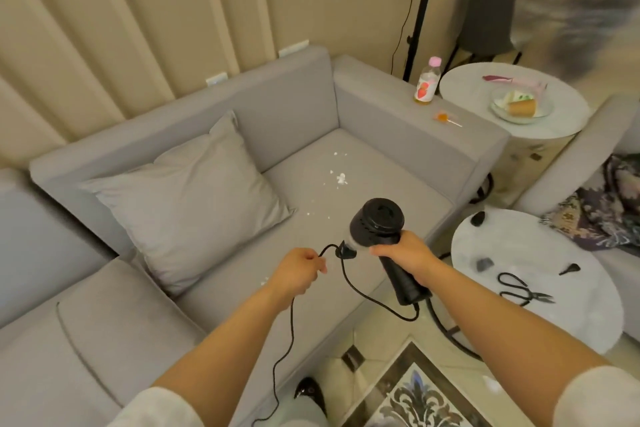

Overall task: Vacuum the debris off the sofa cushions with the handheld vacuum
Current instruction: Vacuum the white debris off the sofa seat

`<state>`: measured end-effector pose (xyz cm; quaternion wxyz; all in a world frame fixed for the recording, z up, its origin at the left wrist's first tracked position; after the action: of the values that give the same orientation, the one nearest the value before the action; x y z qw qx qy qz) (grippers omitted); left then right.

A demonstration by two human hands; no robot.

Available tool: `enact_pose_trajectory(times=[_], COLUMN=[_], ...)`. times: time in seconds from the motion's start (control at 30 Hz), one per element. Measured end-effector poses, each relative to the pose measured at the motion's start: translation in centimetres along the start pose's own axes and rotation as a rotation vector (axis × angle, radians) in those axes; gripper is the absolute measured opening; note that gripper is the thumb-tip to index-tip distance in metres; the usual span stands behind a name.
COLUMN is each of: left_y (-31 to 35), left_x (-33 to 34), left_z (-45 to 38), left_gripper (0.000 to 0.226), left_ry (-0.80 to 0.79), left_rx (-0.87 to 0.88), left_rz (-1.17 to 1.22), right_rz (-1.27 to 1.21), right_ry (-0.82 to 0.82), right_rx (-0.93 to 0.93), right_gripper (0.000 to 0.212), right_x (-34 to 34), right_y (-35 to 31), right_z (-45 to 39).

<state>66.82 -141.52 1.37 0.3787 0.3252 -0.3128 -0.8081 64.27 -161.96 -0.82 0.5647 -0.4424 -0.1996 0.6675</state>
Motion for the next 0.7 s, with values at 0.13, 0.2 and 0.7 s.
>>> enact_pose_trajectory(times=[0.13, 0.2, 0.7], left_y=[0.9, 2.2, 12.0], left_x=[-1.5, -2.0, -7.1], left_z=[-4.2, -7.2, -22.7], left_gripper=[0.031, 0.028, 0.020], left_ry=[0.021, 0.020, -0.014], left_rx=[-0.046, -0.064, -0.062], left_rz=[0.001, 0.013, 0.061], right_rz=[-0.028, -0.007, 0.112], right_ry=[0.017, 0.023, 0.125], right_rx=[0.069, 0.085, -0.006], right_gripper=[0.032, 0.028, 0.015], right_x=[-0.8, -1.5, -8.6], right_y=[0.4, -0.5, -12.2], right_z=[-3.6, -6.0, -22.0])
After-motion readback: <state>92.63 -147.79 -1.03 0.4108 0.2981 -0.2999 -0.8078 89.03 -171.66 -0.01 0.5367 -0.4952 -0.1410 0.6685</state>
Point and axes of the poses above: each hand's wrist, its own z-axis away from the middle knuckle, its own x-axis out of the palm, y = z × x, the point moved 3 cm from there along -z, towards the middle knuckle, and after that the axes turned 3 degrees about z, right-handed, at the moved point
